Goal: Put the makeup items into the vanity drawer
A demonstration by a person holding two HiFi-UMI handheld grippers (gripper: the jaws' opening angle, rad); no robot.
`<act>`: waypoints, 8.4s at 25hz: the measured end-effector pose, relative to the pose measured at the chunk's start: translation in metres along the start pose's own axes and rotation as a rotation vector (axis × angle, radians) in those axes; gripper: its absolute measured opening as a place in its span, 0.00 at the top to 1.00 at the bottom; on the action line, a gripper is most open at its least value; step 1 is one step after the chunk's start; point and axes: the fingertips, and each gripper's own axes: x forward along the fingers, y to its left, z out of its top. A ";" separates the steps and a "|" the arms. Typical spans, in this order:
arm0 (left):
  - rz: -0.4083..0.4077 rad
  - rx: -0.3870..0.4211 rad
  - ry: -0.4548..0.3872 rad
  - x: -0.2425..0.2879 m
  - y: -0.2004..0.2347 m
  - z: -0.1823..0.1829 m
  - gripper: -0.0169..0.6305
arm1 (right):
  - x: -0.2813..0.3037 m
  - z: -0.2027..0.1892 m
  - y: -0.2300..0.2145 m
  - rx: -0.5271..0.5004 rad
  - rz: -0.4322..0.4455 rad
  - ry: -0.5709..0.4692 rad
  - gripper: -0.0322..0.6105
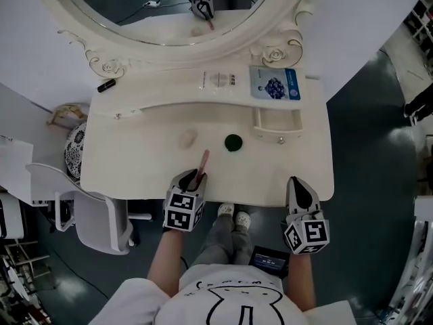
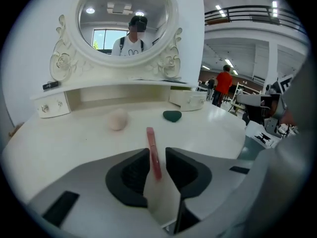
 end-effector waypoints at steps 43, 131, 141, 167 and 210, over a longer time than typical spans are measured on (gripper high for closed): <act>-0.071 0.068 -0.297 -0.019 0.000 0.146 0.88 | -0.031 0.111 -0.014 -0.093 -0.140 -0.246 0.93; -0.141 0.143 -0.037 0.090 -0.054 0.097 0.52 | -0.034 0.044 -0.097 0.002 -0.256 -0.100 0.93; -0.084 0.194 0.038 0.103 -0.051 0.083 0.60 | -0.034 0.035 -0.098 0.017 -0.266 -0.091 0.93; -0.045 0.126 -0.221 0.042 -0.041 0.172 0.91 | -0.036 0.116 -0.097 -0.042 -0.232 -0.224 0.93; -0.035 0.139 -0.231 0.102 -0.093 0.228 0.64 | 0.002 0.128 -0.201 -0.007 -0.157 -0.203 0.93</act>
